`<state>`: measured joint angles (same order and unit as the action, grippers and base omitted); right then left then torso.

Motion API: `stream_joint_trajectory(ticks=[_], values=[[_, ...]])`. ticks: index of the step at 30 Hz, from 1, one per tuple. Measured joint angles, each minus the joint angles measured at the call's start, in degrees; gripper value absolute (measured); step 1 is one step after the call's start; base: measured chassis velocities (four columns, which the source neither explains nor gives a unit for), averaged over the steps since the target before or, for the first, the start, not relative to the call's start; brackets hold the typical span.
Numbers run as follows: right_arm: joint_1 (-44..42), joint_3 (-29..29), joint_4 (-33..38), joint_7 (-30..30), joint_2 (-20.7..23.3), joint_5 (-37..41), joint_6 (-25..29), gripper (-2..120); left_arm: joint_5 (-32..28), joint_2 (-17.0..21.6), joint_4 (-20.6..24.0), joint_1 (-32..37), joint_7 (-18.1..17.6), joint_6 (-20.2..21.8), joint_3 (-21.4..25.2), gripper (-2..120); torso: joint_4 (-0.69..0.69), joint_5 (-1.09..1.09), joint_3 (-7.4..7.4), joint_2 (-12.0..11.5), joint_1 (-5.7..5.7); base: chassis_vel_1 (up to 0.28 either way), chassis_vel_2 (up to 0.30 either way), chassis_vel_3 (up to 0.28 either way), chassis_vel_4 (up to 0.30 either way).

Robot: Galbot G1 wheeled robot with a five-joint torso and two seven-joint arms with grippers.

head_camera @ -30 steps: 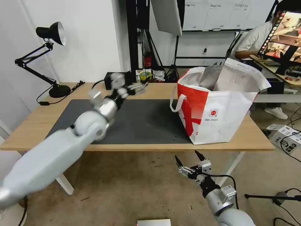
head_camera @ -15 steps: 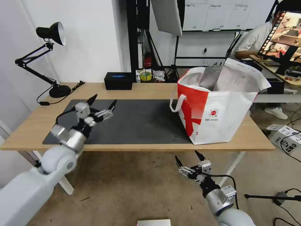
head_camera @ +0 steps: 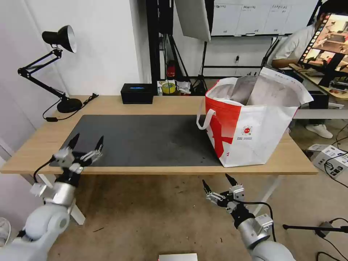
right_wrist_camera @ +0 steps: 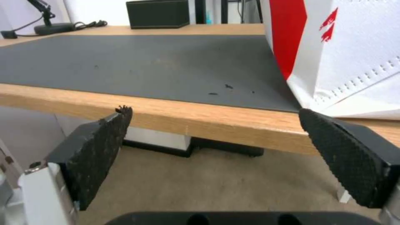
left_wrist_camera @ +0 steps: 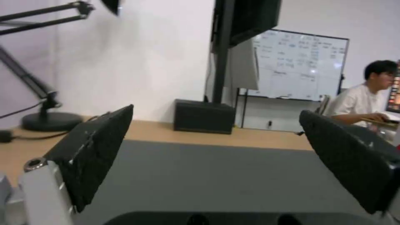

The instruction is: Pick up the trash from the table and place it into the takeout bag.

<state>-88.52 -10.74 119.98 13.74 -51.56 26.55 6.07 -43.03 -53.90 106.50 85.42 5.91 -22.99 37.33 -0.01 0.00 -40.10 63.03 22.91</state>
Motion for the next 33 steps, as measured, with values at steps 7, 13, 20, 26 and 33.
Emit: stream_joint_trajectory(ticks=[7,13,20,26,33], values=[[0.00,0.00,0.00,0.00,0.00,0.00,0.00,100,1.76,-4.62,-0.37,5.43,1.05,-0.08,5.58,100,0.00,0.01,0.00,0.00,0.00,0.000,0.000,0.000,0.000],[0.00,0.00,0.00,0.00,0.00,0.00,0.00,100,3.04,-7.29,-2.11,8.94,1.59,-0.26,7.87,100,0.00,-0.01,0.00,0.00,0.01,0.000,0.000,0.000,0.000],[0.00,0.00,0.00,0.00,0.00,0.00,0.00,100,4.00,-8.42,-3.23,11.56,2.89,-0.19,8.89,100,0.00,0.00,0.00,-0.01,0.01,0.000,0.000,0.000,0.000],[0.00,0.00,0.00,0.00,0.00,0.00,0.00,100,5.01,-8.55,-3.34,12.18,4.27,0.11,9.06,100,0.00,0.00,-0.01,-0.01,0.01,0.000,0.000,0.000,0.000],[0.00,0.00,0.00,0.00,0.00,0.00,0.00,100,5.41,-8.52,-3.15,12.11,4.39,0.26,9.06,100,0.00,0.00,0.00,-0.01,0.01,0.000,0.000,0.000,0.000]])
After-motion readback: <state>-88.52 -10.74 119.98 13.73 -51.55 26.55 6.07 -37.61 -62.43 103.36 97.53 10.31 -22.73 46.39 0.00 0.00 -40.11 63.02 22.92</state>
